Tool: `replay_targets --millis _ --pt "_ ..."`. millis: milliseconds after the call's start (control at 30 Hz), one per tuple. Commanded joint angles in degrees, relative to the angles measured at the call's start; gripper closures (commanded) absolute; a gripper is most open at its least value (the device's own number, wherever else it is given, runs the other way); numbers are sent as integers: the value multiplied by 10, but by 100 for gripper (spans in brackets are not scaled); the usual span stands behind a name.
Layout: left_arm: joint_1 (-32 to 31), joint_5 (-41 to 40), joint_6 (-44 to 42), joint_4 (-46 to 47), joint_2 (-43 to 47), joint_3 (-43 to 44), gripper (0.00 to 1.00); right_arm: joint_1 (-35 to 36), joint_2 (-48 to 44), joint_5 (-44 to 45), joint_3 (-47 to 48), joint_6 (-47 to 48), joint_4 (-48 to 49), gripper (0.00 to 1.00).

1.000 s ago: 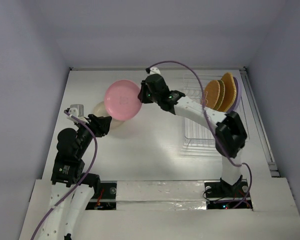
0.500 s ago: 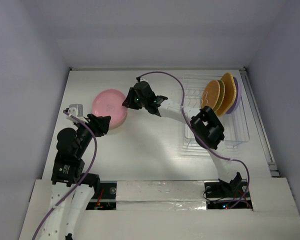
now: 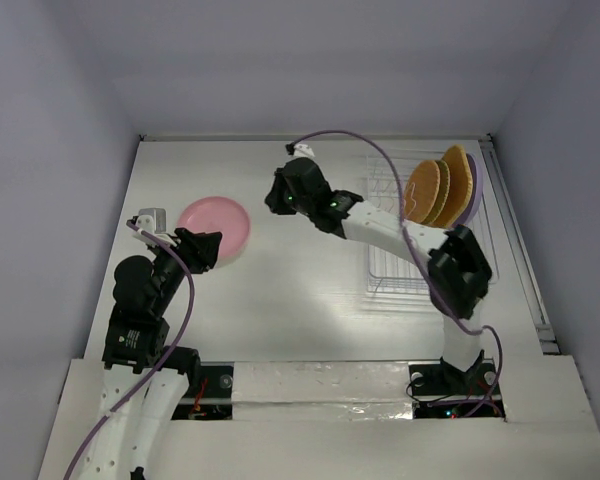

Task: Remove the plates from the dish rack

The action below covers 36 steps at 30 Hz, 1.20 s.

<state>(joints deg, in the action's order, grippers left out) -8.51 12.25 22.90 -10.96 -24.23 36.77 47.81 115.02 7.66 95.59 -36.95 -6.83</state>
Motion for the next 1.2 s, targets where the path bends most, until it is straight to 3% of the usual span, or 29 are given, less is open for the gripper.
replay_targets --millis 0,167,267,367,400,500,667,1167 --pt "3 7 0 27 1 9 61 -6 -149 134 -59 62 0 97" --pt "3 13 0 31 2 8 61 -75 -320 294 -231 112 -63 100" --pt "3 15 0 31 3 8 61 -161 -424 313 -297 122 -82 100" --pt "3 21 0 33 1 8 64 -235 -479 281 -356 132 -81 83" --pt "3 21 0 33 -1 8 65 -244 -482 278 -367 134 -85 68" --pt "3 23 0 34 -5 8 65 -269 -470 278 -376 138 -88 53" --pt "3 19 0 32 -9 8 65 -346 -417 193 -382 143 -52 55" --pt "3 19 0 31 -17 8 65 -382 -290 186 -333 137 -25 65"
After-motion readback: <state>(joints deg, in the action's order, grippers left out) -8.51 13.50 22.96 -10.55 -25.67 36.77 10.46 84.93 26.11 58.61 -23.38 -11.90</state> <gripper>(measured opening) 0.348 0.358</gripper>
